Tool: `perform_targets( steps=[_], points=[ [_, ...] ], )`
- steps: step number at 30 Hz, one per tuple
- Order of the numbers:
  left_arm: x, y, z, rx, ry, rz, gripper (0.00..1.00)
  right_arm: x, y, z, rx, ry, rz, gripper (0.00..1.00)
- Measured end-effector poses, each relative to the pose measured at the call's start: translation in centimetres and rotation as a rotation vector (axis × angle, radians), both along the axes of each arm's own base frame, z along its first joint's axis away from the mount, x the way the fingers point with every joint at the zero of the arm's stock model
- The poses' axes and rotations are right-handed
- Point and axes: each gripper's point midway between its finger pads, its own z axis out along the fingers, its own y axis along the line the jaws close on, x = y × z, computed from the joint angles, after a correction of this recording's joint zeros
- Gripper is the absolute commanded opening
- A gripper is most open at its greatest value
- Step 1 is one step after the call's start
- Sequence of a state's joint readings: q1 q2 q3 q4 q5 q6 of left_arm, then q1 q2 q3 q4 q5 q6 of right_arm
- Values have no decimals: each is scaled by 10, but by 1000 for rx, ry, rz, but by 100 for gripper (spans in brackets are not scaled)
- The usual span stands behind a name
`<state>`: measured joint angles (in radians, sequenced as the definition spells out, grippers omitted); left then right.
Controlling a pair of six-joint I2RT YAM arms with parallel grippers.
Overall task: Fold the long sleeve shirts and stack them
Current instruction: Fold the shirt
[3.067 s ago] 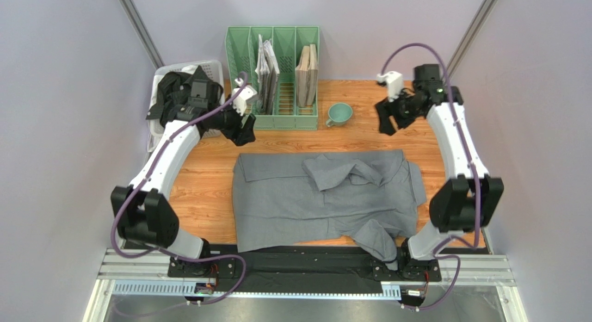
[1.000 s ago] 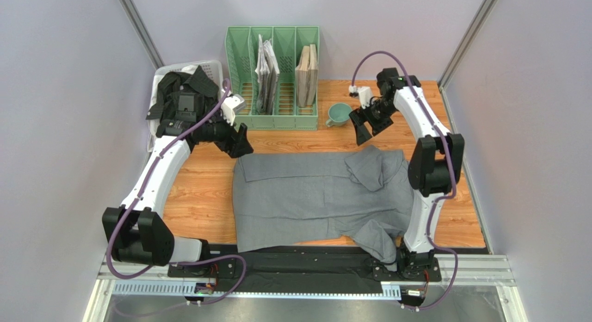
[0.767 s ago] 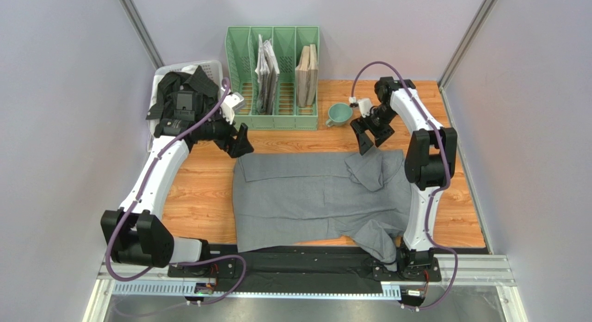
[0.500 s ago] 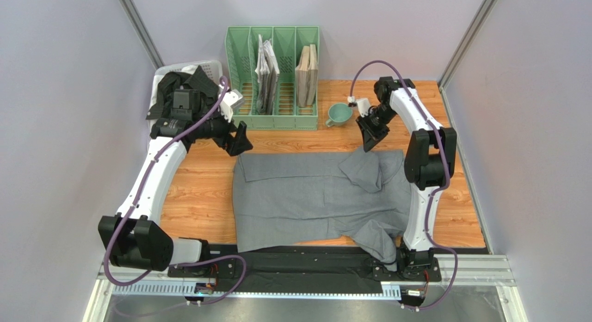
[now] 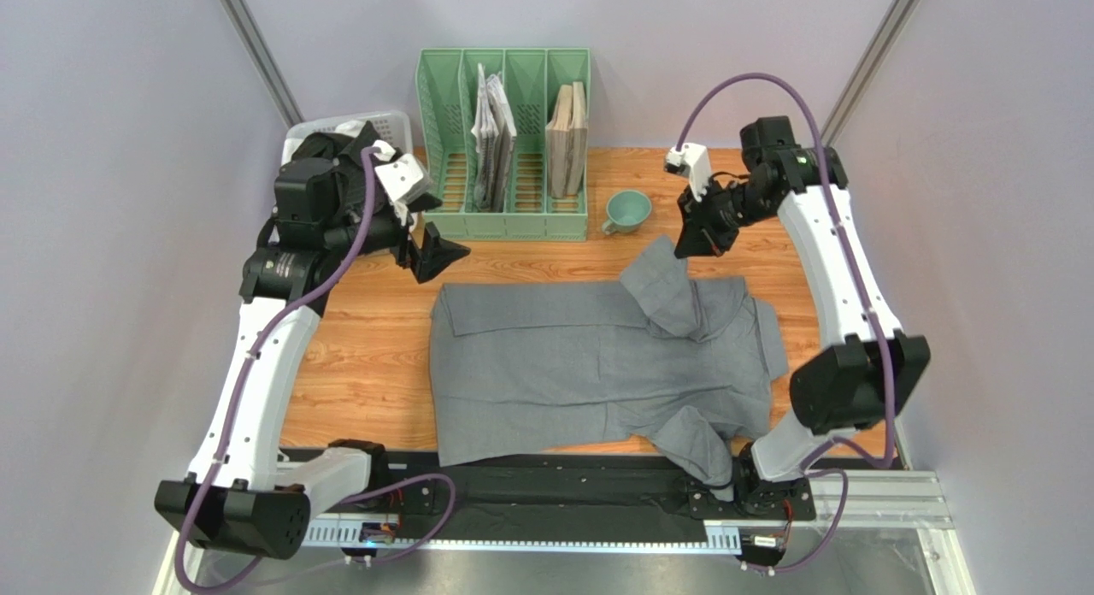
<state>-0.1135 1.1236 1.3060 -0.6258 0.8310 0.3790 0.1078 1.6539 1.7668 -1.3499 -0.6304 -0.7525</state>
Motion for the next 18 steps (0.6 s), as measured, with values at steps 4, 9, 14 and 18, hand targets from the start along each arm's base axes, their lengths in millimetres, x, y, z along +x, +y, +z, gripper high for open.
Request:
perform_targets(
  steps=[4,9,14,18],
  points=[
    [-8,-35,21,-36,-63,-129,94,-24,9,32,71,-109,72,0],
    [-11,-107,10,-84,31,-309,98,-42,18,51,126,-173,131,0],
    [-26,-171,-7,-120,128,-405,99,-56,27,66,160,-233,188,0],
    [-45,-204,-8,-168,173,-445,99,-72,34,81,180,-290,232,0]
  ],
)
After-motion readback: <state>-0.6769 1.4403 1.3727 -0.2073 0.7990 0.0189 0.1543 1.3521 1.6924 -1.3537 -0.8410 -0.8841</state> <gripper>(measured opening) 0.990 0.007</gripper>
